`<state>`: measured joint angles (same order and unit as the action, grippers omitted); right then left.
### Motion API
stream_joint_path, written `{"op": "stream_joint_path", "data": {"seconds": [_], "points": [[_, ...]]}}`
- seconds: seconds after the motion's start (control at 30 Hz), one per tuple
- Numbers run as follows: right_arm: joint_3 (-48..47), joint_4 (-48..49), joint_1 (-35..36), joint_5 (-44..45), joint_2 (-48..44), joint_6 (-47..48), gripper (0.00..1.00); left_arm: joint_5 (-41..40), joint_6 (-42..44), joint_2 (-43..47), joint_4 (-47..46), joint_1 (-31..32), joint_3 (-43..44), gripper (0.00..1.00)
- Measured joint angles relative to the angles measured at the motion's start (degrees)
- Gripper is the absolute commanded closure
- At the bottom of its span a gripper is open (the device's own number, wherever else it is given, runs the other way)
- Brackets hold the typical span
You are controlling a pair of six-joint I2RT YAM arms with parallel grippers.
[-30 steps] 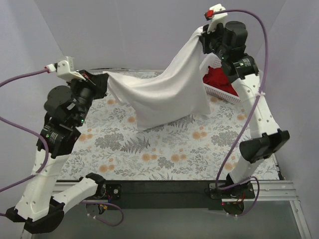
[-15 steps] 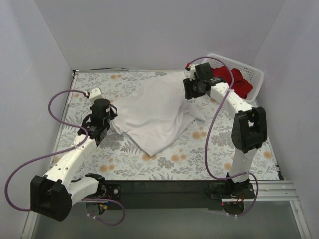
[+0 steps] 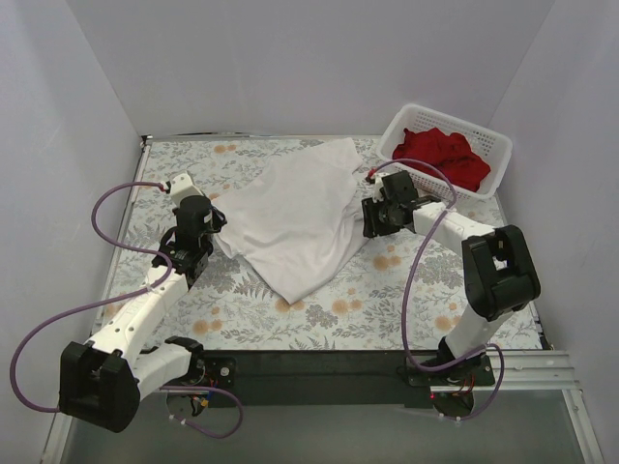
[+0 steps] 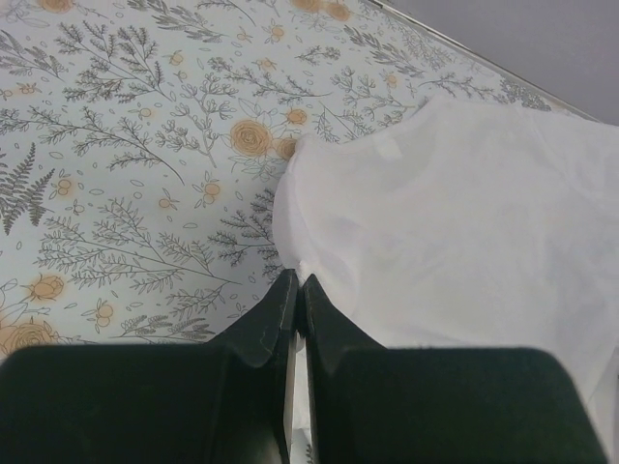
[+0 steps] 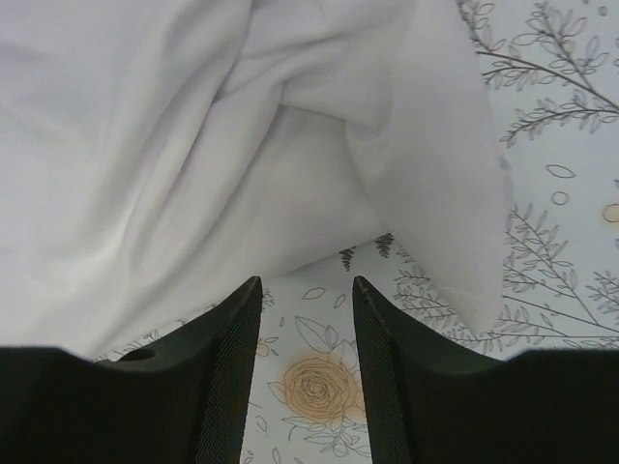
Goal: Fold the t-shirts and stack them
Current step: Flatten the tshirt out
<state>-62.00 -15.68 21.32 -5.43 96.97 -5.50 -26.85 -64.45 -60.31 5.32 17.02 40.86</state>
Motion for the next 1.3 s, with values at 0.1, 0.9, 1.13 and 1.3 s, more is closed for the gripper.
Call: {"op": "stream_joint_path", "data": {"seconds": [0.1,0.9,1.13,1.3], "points": [[1.95,1.68,1.97,-1.05,-0.35,-0.35,0.44,0.04,0.07,0.04,-0.35,0.0,0.0,1.0],[15.82,20.87,16.94,8.28,-2.71,-11.37,0.63,0.5,0.11,0.04,-0.63,-0.02,0.0,1.0],[15.43,17.9,17.51,13.03,-3.43,-10.84,0.99,-0.68,0.31,0.94,1.6,-0.02,0.76,1.0],[4.59,-2.89,17.29,18.73,-9.4,-4.96,0.99,-4.92,0.9,6.08,9.97,-0.02,7.69,1.0]]}}
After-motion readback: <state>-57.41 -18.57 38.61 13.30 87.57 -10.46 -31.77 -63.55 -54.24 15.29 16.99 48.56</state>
